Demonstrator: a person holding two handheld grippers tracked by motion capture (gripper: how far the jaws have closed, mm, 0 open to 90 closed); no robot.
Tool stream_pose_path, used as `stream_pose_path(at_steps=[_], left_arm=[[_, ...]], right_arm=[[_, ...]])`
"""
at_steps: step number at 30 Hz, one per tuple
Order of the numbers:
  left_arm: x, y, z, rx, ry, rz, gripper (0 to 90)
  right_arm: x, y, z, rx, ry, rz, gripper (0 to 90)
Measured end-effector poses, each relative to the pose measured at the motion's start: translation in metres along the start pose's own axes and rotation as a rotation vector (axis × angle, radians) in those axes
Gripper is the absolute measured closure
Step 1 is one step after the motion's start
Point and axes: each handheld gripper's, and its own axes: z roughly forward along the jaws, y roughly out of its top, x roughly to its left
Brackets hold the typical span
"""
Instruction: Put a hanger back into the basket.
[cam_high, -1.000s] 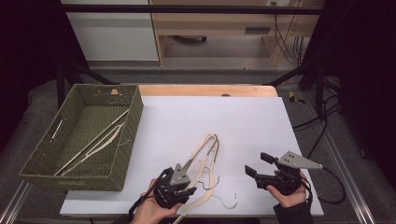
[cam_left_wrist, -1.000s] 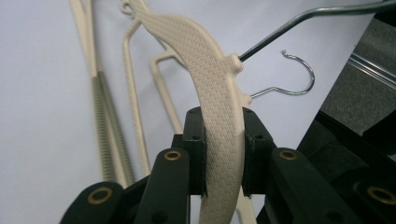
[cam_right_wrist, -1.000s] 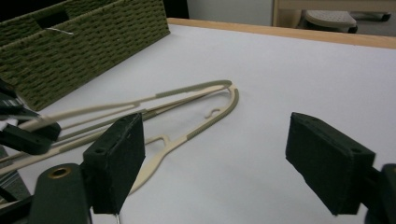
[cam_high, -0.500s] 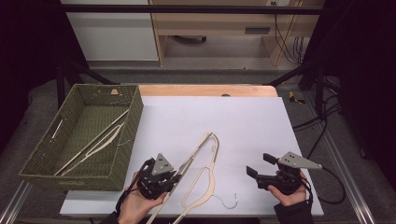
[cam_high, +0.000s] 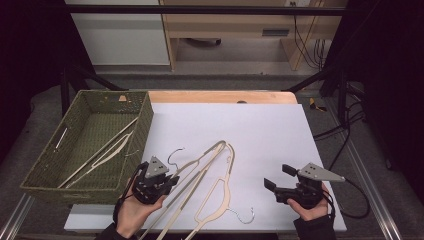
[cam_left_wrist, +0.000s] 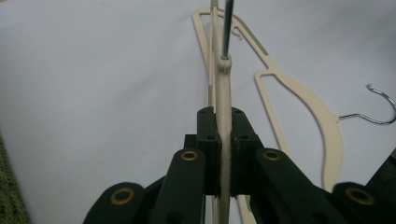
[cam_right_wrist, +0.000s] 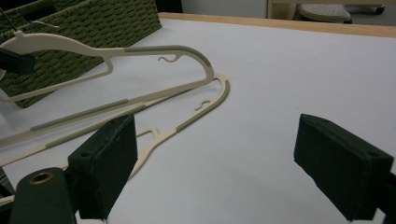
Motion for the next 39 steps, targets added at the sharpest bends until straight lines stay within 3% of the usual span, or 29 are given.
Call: stream_pose_path(at_steps=[10,20,29,36,39], left_arm=[[-0.001,0.009,-0.031,-0.101,-0.031,0.05,85.4],[0.006,0.02,-0.062,-0.195,-0.05,0.049,85.4],[0.013,0.035,-0.089,-0.234,-0.028,0.089,85.4],[0.028,0.056,-0.114,-0.267,-0.035,0.139,85.4],[0.043,0.067,-0.126,-0.274,-0.032,0.154,85.4]], right_arm=[[-0.002,0.001,-0.004,-0.02,0.0,0.009,11.6],[-0.002,0.003,-0.006,-0.029,0.006,-0.02,7.1],[-0.002,0.003,-0.005,-0.028,0.011,-0.037,6.1],[-0.002,0.003,-0.005,-0.032,0.01,-0.03,6.0],[-0.002,0.003,-0.005,-0.037,0.01,-0.031,5.9]])
